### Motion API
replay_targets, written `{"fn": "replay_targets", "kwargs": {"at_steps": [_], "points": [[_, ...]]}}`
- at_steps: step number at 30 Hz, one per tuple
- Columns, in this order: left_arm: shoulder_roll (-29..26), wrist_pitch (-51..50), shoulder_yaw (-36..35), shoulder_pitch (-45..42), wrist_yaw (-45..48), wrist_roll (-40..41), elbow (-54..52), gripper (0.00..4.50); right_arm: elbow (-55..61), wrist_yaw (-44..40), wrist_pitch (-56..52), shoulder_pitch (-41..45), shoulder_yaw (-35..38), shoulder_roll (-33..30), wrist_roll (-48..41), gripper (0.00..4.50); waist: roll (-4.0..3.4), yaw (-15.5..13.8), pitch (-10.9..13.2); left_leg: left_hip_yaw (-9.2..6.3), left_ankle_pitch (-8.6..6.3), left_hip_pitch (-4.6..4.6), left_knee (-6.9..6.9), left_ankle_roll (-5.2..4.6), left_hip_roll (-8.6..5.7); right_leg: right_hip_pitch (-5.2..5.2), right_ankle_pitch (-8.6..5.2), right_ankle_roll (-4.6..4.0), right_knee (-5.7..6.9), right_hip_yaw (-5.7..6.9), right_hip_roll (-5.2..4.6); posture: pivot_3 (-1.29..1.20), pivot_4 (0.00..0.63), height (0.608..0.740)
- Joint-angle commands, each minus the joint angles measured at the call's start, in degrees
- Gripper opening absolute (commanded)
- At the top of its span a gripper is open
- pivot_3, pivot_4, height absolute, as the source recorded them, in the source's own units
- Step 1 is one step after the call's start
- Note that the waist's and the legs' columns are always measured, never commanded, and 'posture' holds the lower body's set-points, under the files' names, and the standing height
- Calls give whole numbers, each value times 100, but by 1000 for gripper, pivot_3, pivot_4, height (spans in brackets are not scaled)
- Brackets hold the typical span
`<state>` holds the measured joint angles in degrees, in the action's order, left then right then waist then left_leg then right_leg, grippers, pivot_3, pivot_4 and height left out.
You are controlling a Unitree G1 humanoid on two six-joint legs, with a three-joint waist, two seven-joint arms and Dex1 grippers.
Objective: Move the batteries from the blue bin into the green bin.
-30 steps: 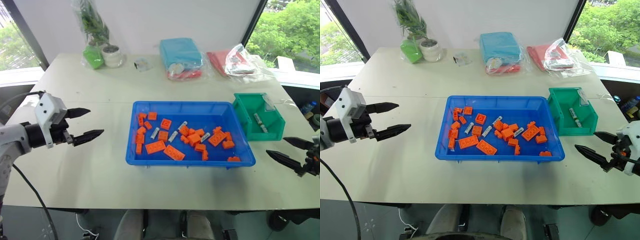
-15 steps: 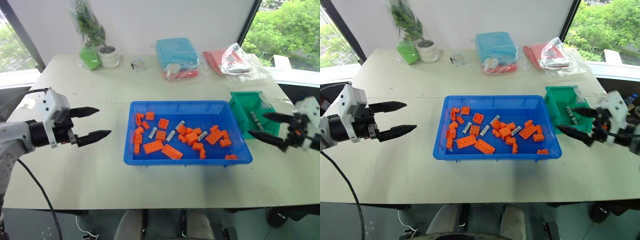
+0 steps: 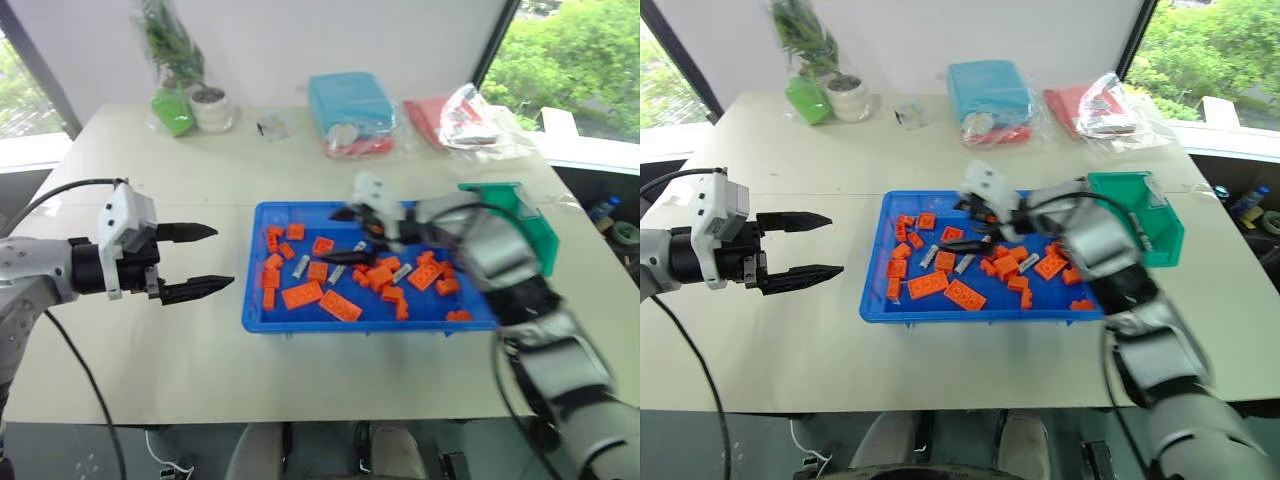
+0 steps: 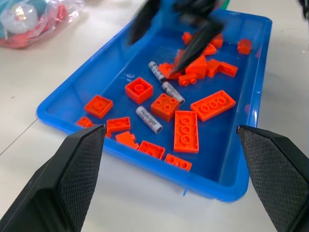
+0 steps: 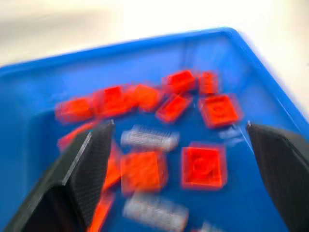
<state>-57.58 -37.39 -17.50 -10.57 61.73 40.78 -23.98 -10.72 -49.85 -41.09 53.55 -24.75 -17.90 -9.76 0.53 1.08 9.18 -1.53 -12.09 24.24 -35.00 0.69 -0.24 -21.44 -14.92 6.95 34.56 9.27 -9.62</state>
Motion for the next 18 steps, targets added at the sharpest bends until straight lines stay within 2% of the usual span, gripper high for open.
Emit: {"fn": "replay_targets", "kwargs": {"at_steps": [1,7,12,18], "points": [[-46,-65,-347,193,-88,133,-264,4500,-106,229,-208,60,-141,162,280,4461,-5,-62,3,-5,4,-2,-1,7,3,-2,-1,-1,0,-2,3,0,150,681],[-57,-93,-408,253,-172,167,-285,4500,-298,397,-428,-26,-292,499,426,4461,-7,-166,4,-12,2,2,1,39,15,-29,-7,-33,5,-25,22,0,150,681],[-52,-86,-376,237,-203,194,-285,4500,-621,531,-368,-34,-261,592,608,4461,-2,-162,1,1,5,5,-8,41,11,-86,-4,-34,49,-132,73,0,150,681],[-45,29,-234,113,-148,98,-115,4500,-1091,533,-113,-14,-275,629,787,4461,2,-106,-1,18,20,4,-2,36,21,-94,20,-52,54,-137,96,0,150,681]]}}
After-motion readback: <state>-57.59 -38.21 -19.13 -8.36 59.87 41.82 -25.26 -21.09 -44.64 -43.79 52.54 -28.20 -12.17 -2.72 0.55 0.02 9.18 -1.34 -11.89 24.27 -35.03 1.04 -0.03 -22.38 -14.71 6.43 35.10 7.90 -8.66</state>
